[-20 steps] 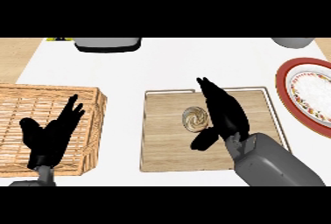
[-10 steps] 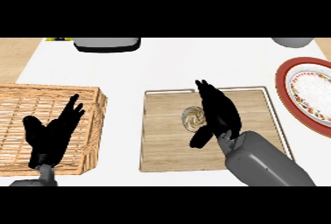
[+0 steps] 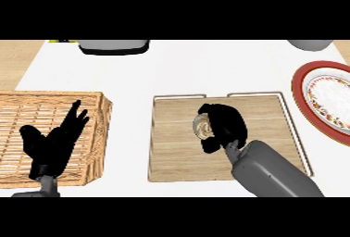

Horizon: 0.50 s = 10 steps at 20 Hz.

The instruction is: Pick the cupcake from the tray and place it in the plate

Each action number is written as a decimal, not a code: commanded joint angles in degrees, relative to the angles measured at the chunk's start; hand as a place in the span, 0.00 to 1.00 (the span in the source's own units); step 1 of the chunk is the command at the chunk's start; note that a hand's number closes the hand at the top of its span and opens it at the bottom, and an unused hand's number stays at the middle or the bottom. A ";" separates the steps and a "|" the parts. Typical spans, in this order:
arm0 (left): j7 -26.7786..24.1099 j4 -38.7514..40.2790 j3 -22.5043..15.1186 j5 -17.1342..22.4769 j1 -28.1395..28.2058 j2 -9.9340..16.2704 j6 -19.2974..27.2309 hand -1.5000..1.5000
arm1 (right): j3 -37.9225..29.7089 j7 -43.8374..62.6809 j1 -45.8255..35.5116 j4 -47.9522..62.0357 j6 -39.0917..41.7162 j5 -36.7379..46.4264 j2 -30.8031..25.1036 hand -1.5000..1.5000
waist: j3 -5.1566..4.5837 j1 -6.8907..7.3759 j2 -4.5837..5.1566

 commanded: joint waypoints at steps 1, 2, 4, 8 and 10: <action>0.22 5.39 -3.60 -0.19 1.37 -5.63 1.23 0.50 | 3.36 0.13 -0.07 1.92 -1.33 4.38 3.33 1.00 | -1.65 -0.44 0.74; -0.34 5.26 -3.83 0.32 2.15 -5.79 0.11 0.50 | 1.34 -1.59 -1.88 1.68 1.27 2.72 1.13 1.00 | -1.66 -0.40 0.74; 2.79 5.17 -2.76 0.73 0.35 -5.58 0.65 0.50 | -1.08 -4.74 -2.20 2.22 1.70 1.80 -1.43 1.00 | -1.62 -0.81 0.75; 1.39 5.80 -2.40 -1.26 -0.97 -6.44 1.69 0.50 | 0.41 -2.84 -3.20 3.85 0.25 5.92 1.69 1.00 | -1.64 -0.65 0.70; 1.42 5.02 -2.64 -0.82 1.89 -6.14 0.01 0.50 | 0.91 -5.93 -1.02 2.49 -5.00 9.47 -0.31 1.00 | -1.62 -0.82 0.63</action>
